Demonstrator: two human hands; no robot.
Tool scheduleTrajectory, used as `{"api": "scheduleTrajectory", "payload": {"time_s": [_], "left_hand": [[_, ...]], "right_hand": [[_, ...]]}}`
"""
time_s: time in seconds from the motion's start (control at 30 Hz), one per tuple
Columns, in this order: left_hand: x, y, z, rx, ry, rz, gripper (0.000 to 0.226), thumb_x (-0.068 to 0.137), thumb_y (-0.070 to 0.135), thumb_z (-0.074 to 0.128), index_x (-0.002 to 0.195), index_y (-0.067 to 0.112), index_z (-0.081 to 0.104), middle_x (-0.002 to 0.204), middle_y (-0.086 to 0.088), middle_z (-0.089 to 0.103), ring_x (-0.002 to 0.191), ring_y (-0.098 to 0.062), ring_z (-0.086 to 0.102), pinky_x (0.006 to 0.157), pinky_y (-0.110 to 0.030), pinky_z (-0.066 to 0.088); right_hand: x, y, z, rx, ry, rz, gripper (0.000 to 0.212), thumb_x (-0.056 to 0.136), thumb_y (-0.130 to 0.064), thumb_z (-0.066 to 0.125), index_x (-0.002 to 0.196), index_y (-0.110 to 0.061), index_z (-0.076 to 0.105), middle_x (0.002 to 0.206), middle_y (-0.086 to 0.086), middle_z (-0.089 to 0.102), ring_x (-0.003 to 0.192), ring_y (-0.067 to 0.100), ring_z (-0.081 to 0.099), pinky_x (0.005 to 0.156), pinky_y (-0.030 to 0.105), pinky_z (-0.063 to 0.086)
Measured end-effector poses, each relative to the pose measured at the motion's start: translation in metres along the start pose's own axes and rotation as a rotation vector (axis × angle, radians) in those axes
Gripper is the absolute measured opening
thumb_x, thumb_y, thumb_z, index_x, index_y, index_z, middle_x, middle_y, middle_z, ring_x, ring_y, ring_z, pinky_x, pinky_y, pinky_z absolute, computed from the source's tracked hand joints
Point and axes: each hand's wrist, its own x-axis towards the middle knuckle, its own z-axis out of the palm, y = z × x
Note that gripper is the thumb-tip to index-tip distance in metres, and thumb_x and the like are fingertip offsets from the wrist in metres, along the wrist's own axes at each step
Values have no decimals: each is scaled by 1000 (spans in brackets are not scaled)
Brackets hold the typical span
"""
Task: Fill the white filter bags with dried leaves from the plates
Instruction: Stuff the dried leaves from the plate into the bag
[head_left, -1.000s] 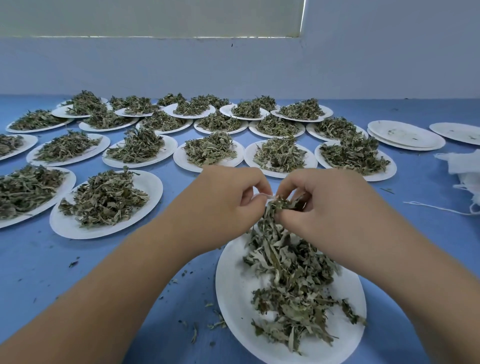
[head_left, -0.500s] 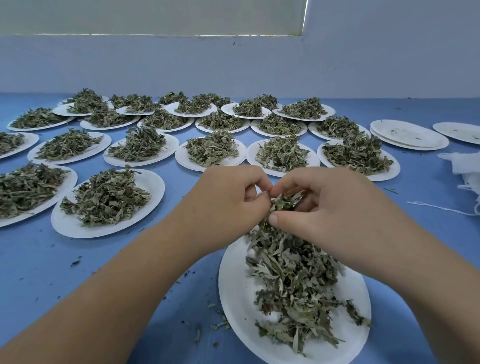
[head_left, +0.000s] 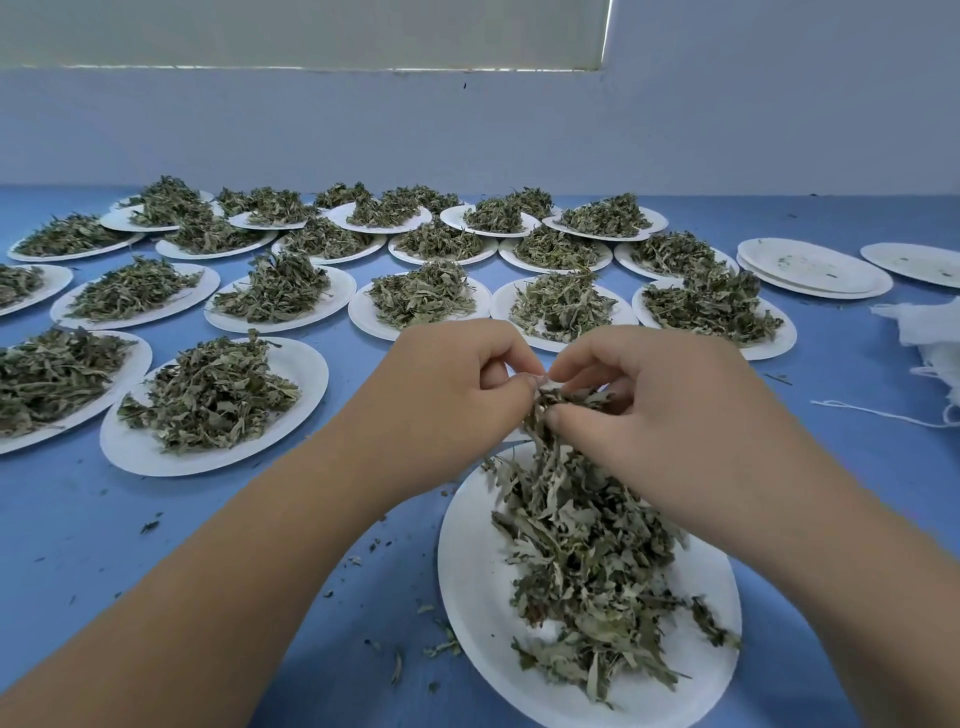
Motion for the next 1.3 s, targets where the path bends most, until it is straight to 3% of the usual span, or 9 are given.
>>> {"api": "scheduleTrajectory", "payload": {"time_s": [0.1,0.23,0.43,0.57,0.77,0.93,1.03,1.17,1.3], "left_hand": [[0,1,-1,-3,4,-31,11,87,11,62,79,15,68,50,-1,48,46,-3,42,49,-10,33],[0,1,-1,-26,-8,-49,12,86,9,60,80,15,69,50,6,46,45,-3,40,47,-10,31],[-1,1,-2,-25,-14,-22,12,86,7,62,80,14,69,50,0,48,43,-4,40,47,-8,31],[-2,2,-3,-14,-18,-3,11,88,8,63,81,14,69,55,-11,55,44,-5,39,48,-8,31],[0,4,-3,-100,-24,-49,12,90,11,62,81,17,70,52,0,51,43,-4,39,46,-12,30],[1,5,-4,-174,-25,-79,14,90,9,61,80,15,70,49,11,50,47,-3,45,51,-20,40],[1,6,-5,-230,-26,-97,14,91,8,60,83,12,71,45,12,49,39,0,44,44,-9,34],[1,7,-5,-272,-29,-115,15,91,10,60,79,15,69,41,13,44,34,-1,39,40,-7,31],[0,7,-5,-251,-21,-103,14,92,11,60,82,14,69,41,15,45,35,-1,38,41,-9,29]], "right_hand": [[-3,-1,-6,88,-90,-6,20,71,-40,70,90,-39,64,84,-22,65,72,-7,61,65,22,49],[-3,-6,-3,44,-103,-22,38,59,-49,76,93,-38,64,91,-22,61,69,-5,62,66,19,49],[-1,-3,4,-44,14,-69,14,76,-32,73,82,-42,64,86,-17,58,75,-1,55,64,9,40],[-2,-3,-1,6,42,-58,16,75,-28,70,78,-44,69,73,-17,63,65,3,59,64,22,45],[-3,-4,5,-83,31,-58,25,79,-26,67,98,-42,73,75,-14,69,62,5,61,63,29,52],[-4,-4,7,-68,163,-124,16,77,-28,74,87,-33,63,79,-15,64,72,1,60,64,32,53],[-5,-7,8,-111,184,-158,4,81,-24,72,81,-28,70,74,-10,64,68,7,59,61,34,52],[-1,-8,9,-209,99,-180,13,86,-24,66,78,-24,77,77,0,64,72,18,58,65,36,50],[-2,-6,7,-83,142,-182,7,81,-21,73,83,-27,73,85,-8,60,72,9,58,66,33,52]]}}
